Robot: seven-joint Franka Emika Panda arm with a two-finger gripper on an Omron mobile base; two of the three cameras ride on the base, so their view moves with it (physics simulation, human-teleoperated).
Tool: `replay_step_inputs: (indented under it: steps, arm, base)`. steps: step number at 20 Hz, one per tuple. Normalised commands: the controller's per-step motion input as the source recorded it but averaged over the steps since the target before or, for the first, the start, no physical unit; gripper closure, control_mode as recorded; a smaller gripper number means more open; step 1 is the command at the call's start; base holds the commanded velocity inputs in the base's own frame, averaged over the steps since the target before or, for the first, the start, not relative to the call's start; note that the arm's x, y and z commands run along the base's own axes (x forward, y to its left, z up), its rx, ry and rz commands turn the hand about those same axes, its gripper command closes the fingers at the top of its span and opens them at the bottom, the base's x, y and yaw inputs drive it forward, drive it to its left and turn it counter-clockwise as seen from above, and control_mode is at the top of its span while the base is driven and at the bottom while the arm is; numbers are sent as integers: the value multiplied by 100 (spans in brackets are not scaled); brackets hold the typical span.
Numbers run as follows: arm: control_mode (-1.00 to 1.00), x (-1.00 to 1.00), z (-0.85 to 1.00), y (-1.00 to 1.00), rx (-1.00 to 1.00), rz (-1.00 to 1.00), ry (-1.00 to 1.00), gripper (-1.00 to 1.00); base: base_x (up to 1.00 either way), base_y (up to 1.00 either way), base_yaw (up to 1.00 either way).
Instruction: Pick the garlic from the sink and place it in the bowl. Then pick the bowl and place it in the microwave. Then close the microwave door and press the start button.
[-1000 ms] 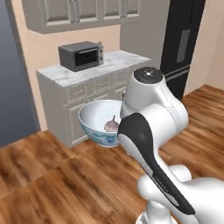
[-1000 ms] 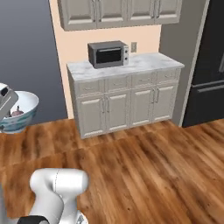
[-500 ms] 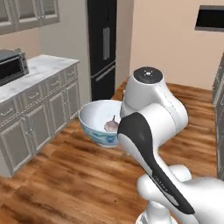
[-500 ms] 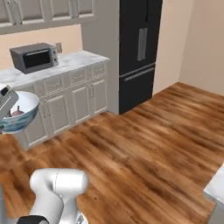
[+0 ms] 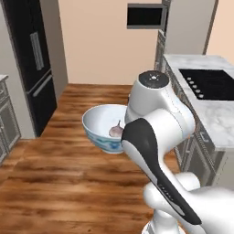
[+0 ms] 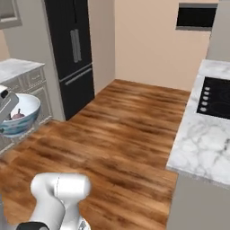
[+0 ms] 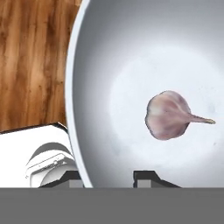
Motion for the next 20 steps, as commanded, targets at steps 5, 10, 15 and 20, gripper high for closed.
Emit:
replay_step_inputs:
  steps: [5, 10, 15, 20]
  arm:
    - [100, 0, 0, 0, 0, 0, 0, 100]
    - [100, 0, 0, 0, 0, 0, 0, 100]
    - [100, 0, 0, 0, 0, 0, 0, 100]
    - [100, 0, 0, 0, 0, 0, 0, 100]
  base:
    - [100, 0, -40]
    - [100, 16, -35]
    - [100, 48, -24]
    - [100, 38, -19]
